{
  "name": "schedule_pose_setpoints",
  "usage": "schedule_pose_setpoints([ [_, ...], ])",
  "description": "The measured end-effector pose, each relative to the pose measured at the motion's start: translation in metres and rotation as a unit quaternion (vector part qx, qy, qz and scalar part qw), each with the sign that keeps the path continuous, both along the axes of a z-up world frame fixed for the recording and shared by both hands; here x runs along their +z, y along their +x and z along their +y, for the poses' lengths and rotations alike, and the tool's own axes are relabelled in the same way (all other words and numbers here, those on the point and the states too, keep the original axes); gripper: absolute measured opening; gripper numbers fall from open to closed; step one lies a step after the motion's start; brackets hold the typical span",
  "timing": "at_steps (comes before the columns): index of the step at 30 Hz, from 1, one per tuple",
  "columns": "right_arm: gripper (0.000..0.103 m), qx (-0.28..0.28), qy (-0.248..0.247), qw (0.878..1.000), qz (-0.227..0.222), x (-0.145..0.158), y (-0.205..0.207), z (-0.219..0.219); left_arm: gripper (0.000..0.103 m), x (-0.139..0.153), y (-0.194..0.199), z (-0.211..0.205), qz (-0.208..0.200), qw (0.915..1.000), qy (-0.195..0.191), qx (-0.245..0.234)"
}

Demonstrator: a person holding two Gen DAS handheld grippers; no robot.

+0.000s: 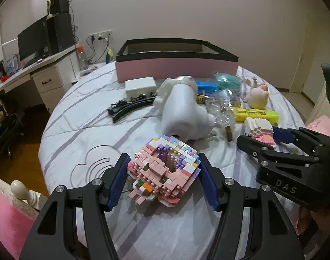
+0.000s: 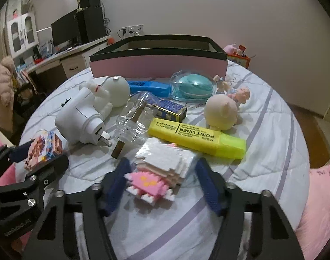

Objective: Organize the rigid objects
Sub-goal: 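Grasp the pink block figure with the left tool while the right tool grasps the white-pink block figure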

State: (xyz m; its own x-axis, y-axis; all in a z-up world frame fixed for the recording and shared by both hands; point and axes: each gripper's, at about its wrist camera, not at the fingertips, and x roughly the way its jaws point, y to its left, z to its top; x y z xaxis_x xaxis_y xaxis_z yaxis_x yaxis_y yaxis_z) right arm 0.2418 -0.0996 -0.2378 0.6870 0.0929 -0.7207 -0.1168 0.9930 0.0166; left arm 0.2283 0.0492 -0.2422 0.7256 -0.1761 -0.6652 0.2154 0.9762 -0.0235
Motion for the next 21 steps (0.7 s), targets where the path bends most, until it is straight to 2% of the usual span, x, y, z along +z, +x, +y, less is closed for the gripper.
schedule_pose_setpoints([
  [6, 0.053, 0.006, 0.011, 1.0, -0.011, 0.005, -0.005, -0.011, 0.063, 0.01, -0.002, -0.006, -0.009, 0.9999, -0.003, -0.006],
  [12, 0.053, 0.012, 0.029, 0.999, -0.042, 0.029, -0.016, -0.017, 0.063, 0.029, -0.008, -0.01, -0.033, 0.9995, -0.002, -0.003],
  [17, 0.053, 0.019, 0.038, 0.996, -0.076, 0.055, -0.028, -0.017, 0.063, 0.053, -0.017, -0.012, -0.064, 0.998, -0.003, 0.001],
  [21, 0.053, 0.025, 0.04, 0.993, -0.109, 0.079, -0.037, -0.019, 0.063, 0.081, -0.022, -0.015, -0.104, 0.9945, 0.0, 0.008],
])
